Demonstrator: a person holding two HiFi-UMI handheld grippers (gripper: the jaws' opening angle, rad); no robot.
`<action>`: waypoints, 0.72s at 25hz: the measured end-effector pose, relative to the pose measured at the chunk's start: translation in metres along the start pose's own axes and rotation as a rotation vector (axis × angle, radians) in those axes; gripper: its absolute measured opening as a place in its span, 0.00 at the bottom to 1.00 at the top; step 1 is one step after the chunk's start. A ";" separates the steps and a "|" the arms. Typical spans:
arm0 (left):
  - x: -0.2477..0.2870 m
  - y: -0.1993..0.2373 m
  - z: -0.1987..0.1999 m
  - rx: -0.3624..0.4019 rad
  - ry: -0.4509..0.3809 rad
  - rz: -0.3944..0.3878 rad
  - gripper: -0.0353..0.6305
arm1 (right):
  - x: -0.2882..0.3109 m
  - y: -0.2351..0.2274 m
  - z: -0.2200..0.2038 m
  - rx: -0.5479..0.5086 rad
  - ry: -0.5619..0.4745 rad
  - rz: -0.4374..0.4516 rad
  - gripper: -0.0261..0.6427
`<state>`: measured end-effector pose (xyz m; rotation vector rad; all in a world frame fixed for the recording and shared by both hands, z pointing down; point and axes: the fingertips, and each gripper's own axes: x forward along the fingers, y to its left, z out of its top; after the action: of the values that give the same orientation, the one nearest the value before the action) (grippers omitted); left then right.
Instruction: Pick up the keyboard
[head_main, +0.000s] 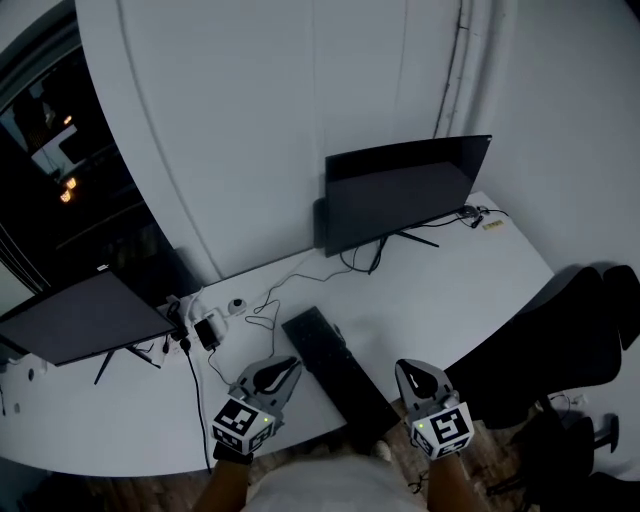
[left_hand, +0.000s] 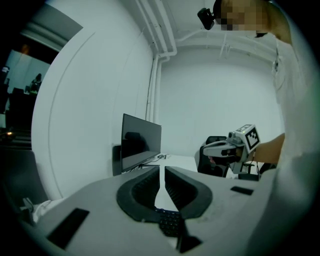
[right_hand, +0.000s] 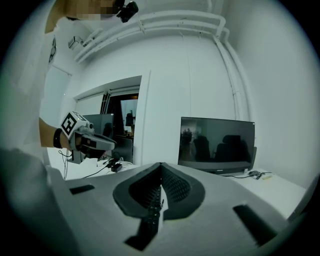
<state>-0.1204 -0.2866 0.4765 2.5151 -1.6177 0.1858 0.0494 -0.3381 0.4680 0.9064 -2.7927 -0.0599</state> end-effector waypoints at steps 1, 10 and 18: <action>-0.001 0.002 0.000 -0.003 0.000 0.020 0.10 | 0.005 -0.001 0.001 -0.005 -0.001 0.022 0.04; 0.004 -0.008 -0.007 -0.095 0.000 0.207 0.10 | 0.029 -0.019 0.001 -0.030 -0.001 0.258 0.04; 0.017 -0.044 -0.035 -0.200 0.024 0.300 0.10 | 0.033 -0.030 -0.013 -0.062 -0.001 0.426 0.04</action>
<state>-0.0745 -0.2776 0.5117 2.1105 -1.8937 0.0813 0.0432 -0.3819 0.4835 0.2845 -2.9001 -0.0812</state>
